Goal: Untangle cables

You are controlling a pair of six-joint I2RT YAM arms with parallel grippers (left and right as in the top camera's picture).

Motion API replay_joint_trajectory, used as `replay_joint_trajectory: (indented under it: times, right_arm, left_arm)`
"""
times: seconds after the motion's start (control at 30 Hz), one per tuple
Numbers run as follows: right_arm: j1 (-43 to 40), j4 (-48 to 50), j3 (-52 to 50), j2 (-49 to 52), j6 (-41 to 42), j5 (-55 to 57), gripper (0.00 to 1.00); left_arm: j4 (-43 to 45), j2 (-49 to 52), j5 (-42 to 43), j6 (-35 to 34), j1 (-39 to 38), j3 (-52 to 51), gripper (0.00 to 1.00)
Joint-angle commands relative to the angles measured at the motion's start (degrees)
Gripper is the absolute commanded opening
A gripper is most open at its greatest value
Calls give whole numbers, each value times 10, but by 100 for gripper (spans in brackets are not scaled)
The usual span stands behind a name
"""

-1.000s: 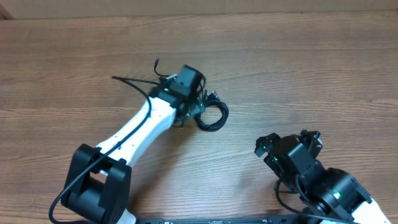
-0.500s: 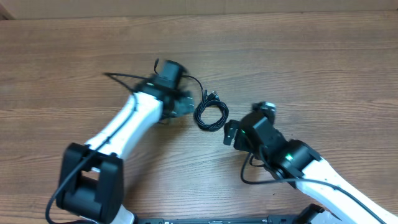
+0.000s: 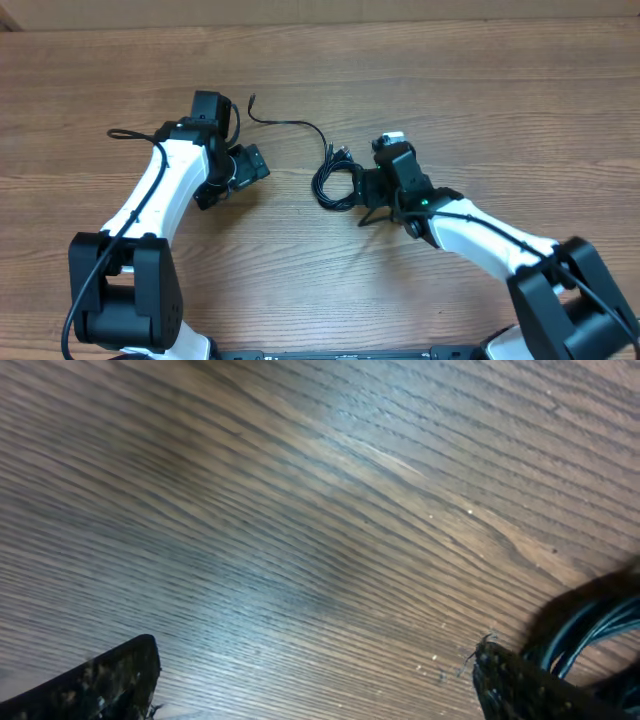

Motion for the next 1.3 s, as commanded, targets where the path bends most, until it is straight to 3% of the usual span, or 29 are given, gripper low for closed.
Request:
replay_joint_trajectory:
  times: [0.0,0.1,0.17,0.27,0.47,0.53,0.57,0.63,0.97,1.17,1.2,1.27]
  right_arm:
    - [2,40,1,47,-70,-54,79]
    - [3,48,1,88,-70,-52,78]
    - [3,53,1,108,-70,-52,63]
    - [3,55,6,110,-60,-61,5]
    - [-11,31,60,83,-9,-200,4]
    - [-26,-49,102,49,109,-208,4]
    - [-49,-169,151,8,196,-227,4]
    - [-76,-255,185,-33,219,-278,4]
    - [-122,-292,188,-105,348,-421,4]
    - [-118,-292,186,-105,351,-417,4]
    - [-118,-293,186,-105,347,-406,4]
    - [-118,-294,186,-105,339,-382,4]
  left_arm:
    - [-1,4,9,11,-11,-2,100]
    - [-1,4,9,11,-13,-2,99]
    - [-1,4,9,11,-13,-2,100]
    - [-6,4,9,11,-13,-2,100]
    - [-26,4,9,12,-13,-2,96]
    - [-33,4,2,37,-13,-2,95]
    - [-37,0,3,62,-13,-2,95]
    - [-42,-25,5,91,-13,-2,95]
    - [-48,-207,90,82,-13,-2,100]
    - [-50,-269,183,-26,-13,-2,100]
    - [-50,-269,207,-32,-13,-2,98]
    - [-50,-265,271,-33,-13,-3,77]
